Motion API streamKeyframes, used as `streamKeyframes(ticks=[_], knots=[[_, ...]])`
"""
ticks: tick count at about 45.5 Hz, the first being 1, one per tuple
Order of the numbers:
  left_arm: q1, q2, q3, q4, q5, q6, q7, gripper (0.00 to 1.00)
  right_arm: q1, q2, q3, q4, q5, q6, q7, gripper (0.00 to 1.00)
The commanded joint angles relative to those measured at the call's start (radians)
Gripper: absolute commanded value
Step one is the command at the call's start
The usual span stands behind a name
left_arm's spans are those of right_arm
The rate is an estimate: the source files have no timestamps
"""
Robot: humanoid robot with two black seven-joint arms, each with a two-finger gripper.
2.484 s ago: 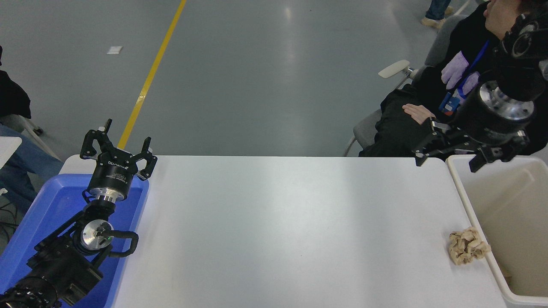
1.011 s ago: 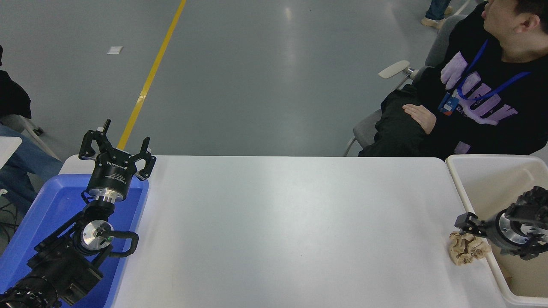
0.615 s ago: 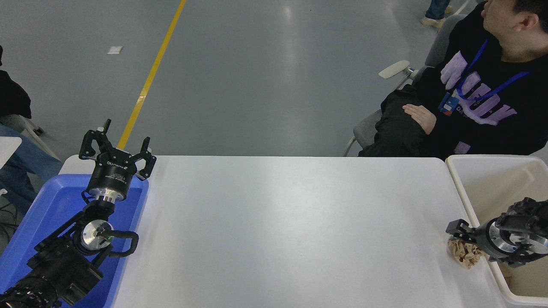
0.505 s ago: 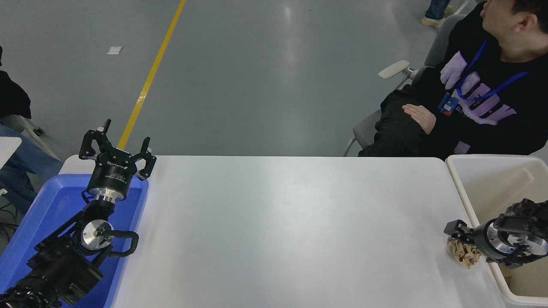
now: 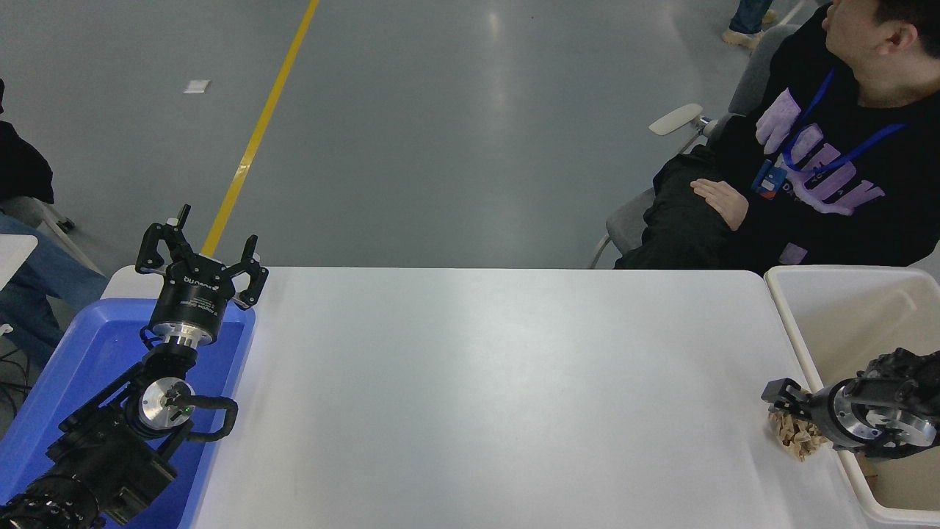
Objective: Pick up paper ball place in dustbin
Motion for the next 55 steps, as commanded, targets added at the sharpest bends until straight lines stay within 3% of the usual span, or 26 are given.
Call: streamKeyframes(ticks=[1,3,11,24,31,38,55], knots=[[0.0,0.0,0.0,0.0,0.0,0.0,0.0,0.98,-0.019,0.007,0.029,0.0,-0.001,-0.02,0.001,1.0],[0.0,0.0,0.0,0.0,0.0,0.0,0.0,0.98,-0.022,0.007,0.036,0.0,-0.001,-0.02,0.001,1.0],[0.0,0.0,0.0,0.0,0.0,0.0,0.0,0.98,-0.036,0.006,0.075,0.0,0.001,-0.02,0.0,0.84],[0.0,0.0,0.0,0.0,0.0,0.0,-0.002,0.98,-0.052,0.0,0.092,0.001,0.053,-0.02,-0.002,0.22],[0.0,0.0,0.0,0.0,0.0,0.0,0.0,0.98,-0.056,-0.002,0.092,0.001,0.068,-0.018,-0.002,0.18],[0.0,0.0,0.0,0.0,0.0,0.0,0.0,0.98,-0.056,-0.005,0.093,0.001,0.07,-0.02,-0.002,0.06],[0.0,0.0,0.0,0.0,0.0,0.0,0.0,0.98,-0.045,-0.011,0.093,0.005,0.073,-0.014,-0.002,0.0]])
